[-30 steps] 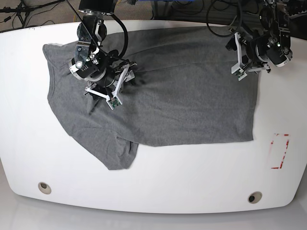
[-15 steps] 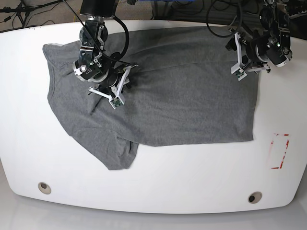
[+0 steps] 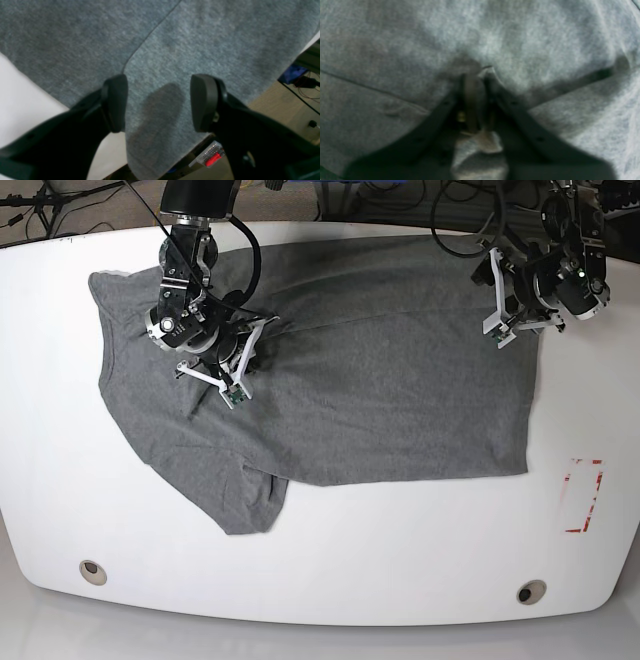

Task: Fold the T-shirt properly

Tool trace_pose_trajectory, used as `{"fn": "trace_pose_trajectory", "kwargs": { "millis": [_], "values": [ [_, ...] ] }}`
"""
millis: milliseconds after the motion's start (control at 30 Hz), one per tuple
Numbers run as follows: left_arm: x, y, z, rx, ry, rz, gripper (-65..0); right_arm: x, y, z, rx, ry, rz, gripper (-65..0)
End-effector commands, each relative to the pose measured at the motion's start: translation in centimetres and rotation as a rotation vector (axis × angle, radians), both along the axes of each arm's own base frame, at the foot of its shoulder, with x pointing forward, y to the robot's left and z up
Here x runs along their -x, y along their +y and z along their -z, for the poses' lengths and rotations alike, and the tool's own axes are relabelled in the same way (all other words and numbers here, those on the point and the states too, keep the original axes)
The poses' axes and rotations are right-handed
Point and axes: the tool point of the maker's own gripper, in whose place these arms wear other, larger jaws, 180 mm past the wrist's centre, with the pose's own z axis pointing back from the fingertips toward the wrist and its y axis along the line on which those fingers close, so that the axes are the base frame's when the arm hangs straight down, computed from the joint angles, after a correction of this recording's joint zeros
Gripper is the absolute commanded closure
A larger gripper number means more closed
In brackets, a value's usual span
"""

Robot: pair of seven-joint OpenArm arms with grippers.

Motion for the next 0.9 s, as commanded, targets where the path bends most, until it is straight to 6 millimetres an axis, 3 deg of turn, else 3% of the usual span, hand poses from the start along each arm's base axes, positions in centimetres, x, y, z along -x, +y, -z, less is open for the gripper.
{"fn": "trace_pose_trajectory", "kwargs": {
  "millis": [0,300,767,867],
  "values": [
    [-0.5,0.2,-0.6,-0.003,-0.024,0.005,-37.2,-1.4,0.1,-1.8,-0.014,-0.066,0.001,0.0],
    [-0.5,0.2,-0.6,-0.003,-0.024,0.005,-37.2,-2.8,1.8,-4.9,-0.029,-0.164,-0.021,-0.8],
    [-0.5,0.2,-0.6,-0.003,-0.024,0.005,-37.2,-4.4,3.2,-6.3,-0.070,-0.203,-0.021,-1.6],
    [-0.5,0.2,-0.6,-0.003,-0.024,0.005,-37.2,-4.4,3.5,-5.7,-0.081,-0.183,-0.022,-3.3]
  ]
}}
